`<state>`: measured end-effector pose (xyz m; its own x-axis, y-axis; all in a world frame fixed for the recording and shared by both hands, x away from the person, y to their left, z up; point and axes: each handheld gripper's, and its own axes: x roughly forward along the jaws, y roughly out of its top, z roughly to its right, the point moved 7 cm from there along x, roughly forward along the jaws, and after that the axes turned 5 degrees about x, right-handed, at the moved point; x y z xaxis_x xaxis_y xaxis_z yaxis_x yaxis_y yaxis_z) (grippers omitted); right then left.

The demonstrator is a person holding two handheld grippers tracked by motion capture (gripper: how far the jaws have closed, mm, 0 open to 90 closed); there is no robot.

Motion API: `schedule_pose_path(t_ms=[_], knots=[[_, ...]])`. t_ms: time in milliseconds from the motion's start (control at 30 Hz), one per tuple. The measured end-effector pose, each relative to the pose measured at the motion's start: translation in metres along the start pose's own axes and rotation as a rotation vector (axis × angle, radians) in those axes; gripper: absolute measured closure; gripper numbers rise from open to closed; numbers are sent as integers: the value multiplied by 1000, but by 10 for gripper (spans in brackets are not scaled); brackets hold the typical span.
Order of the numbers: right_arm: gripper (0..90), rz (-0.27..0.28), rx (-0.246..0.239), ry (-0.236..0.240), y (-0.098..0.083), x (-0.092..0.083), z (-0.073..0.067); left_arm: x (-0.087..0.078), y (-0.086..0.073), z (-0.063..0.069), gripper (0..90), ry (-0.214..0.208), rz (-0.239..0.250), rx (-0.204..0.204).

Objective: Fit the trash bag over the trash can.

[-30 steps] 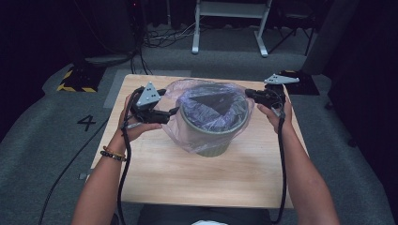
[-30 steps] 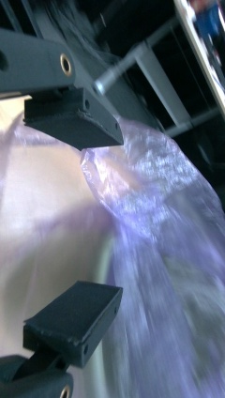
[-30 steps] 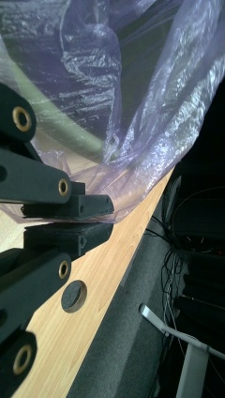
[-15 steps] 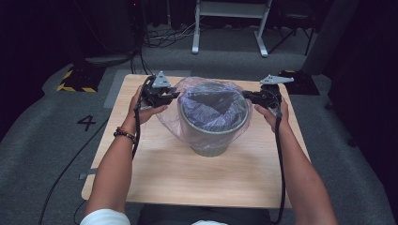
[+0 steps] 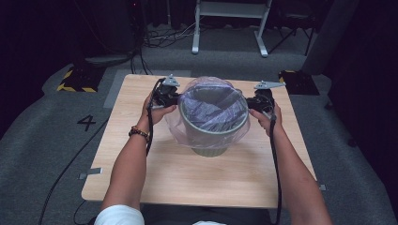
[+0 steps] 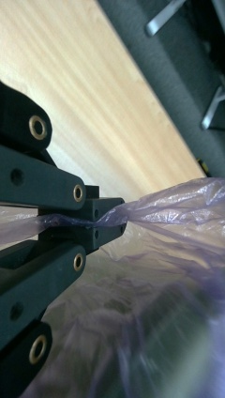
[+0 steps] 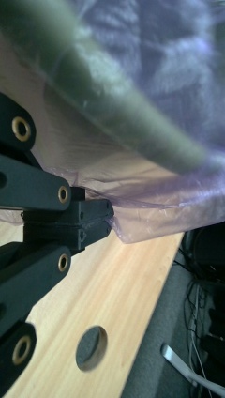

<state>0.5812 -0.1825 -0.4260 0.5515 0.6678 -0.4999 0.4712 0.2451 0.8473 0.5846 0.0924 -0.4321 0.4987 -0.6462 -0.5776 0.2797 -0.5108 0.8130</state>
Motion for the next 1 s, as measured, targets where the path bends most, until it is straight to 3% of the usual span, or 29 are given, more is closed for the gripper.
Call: schedule_pose_path(t_ms=[233, 367, 467, 567, 600, 633, 700, 767, 900, 1000], knots=[[900, -28, -7, 12, -17, 5, -5, 11, -13, 6, 897, -8, -39, -20], [900, -7, 0, 5, -23, -5, -4, 1, -26, 8, 868, -12, -4, -51], [900, 5, -4, 2, -30, -15, -4, -9, -40, 15, 872, -10, -2, -28], [871, 13, -8, -6, -37, -24, -3, -23, -52, 20, 847, -5, 11, -34], [845, 17, -12, 0, -38, -27, -4, -28, -55, 20, 805, 6, 16, -44], [766, 19, -17, 4, -40, -30, -4, -34, -57, 20, 699, 33, 22, -59], [651, 18, -42, -30, -43, -39, -4, -48, -60, 21, 590, 34, 71, -77], [561, 28, -53, -34, -44, -49, -5, -65, -60, 24, 466, 41, 125, -78], [473, 24, -128, -74, -50, -72, -7, -88, -65, 41, 350, 18, 144, -14], [392, 38, -183, -11, -56, -87, -19, -95, -68, 63, 256, -29, 150, 19]])
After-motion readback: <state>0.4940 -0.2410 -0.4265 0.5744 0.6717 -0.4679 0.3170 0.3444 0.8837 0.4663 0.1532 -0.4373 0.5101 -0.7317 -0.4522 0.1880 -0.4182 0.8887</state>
